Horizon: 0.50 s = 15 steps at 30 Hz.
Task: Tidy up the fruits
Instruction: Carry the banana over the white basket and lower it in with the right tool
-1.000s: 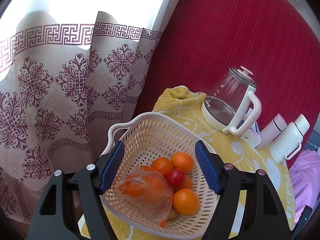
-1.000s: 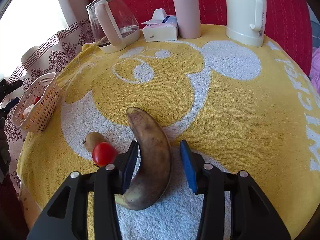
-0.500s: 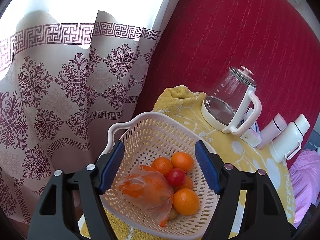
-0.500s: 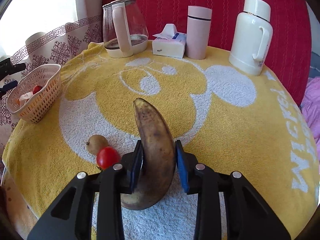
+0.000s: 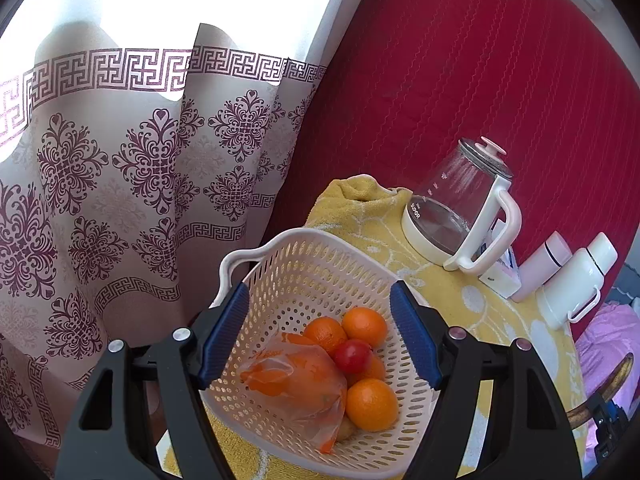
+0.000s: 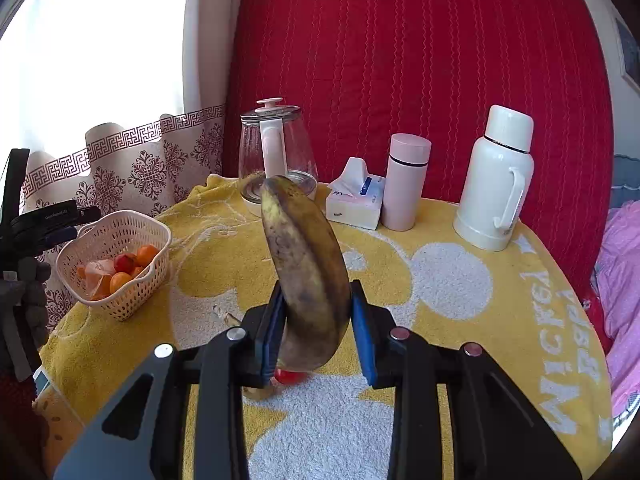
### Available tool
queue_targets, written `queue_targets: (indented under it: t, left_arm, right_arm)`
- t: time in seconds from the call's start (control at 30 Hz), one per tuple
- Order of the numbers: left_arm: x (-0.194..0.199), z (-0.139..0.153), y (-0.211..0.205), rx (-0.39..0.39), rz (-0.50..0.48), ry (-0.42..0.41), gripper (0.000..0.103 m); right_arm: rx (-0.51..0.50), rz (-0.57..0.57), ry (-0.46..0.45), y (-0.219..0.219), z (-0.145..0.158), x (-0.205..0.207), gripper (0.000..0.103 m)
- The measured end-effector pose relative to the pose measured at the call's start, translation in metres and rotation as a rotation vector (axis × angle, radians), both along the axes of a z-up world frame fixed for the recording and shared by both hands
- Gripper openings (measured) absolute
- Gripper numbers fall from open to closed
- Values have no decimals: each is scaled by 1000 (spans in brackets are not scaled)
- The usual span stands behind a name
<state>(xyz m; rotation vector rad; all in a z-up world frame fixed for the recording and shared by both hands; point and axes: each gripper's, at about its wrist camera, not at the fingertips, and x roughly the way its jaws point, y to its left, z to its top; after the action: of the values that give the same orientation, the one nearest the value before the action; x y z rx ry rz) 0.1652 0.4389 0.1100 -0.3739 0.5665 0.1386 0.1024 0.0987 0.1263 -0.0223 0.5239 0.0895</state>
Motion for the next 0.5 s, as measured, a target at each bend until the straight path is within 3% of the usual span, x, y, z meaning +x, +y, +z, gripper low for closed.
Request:
queue_targets:
  t: [0.23, 0.5]
  left_arm:
    - [-2, 1, 8, -17, 24, -5, 74]
    - [-8, 8, 23, 14, 99, -22, 74]
  right_arm:
    - [72, 128, 20, 46, 12, 19, 32]
    - [76, 296, 68, 125, 12, 46, 32]
